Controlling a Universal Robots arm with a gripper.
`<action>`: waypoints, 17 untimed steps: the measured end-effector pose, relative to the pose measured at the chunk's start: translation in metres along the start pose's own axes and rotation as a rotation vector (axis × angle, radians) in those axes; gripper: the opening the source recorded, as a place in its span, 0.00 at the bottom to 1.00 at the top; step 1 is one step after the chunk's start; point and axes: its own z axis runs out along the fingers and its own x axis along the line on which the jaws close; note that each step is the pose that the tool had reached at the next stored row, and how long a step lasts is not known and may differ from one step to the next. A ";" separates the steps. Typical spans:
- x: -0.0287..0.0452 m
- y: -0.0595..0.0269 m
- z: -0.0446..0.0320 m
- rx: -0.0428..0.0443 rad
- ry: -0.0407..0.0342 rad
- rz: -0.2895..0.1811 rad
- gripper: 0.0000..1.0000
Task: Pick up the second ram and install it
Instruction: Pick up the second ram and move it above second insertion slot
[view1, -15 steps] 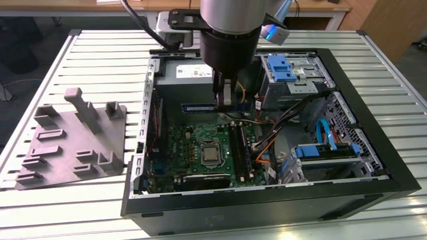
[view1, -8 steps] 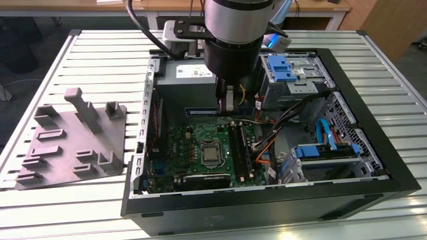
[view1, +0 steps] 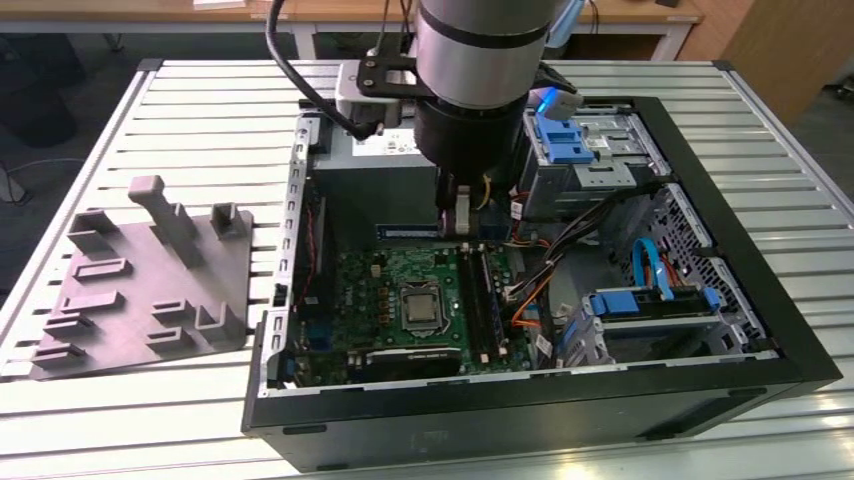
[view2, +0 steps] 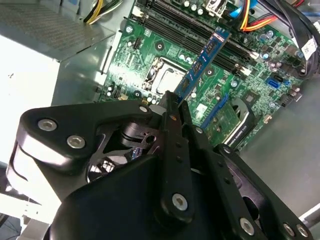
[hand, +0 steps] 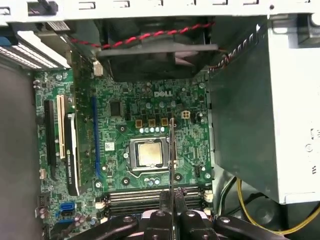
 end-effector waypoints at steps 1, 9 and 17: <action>0.0000 -0.0008 0.0017 0.0002 -0.0001 0.002 0.14; 0.0003 -0.0063 0.0133 0.0010 -0.0003 0.018 0.14; 0.0003 -0.0093 0.0189 0.0044 0.0273 0.031 0.14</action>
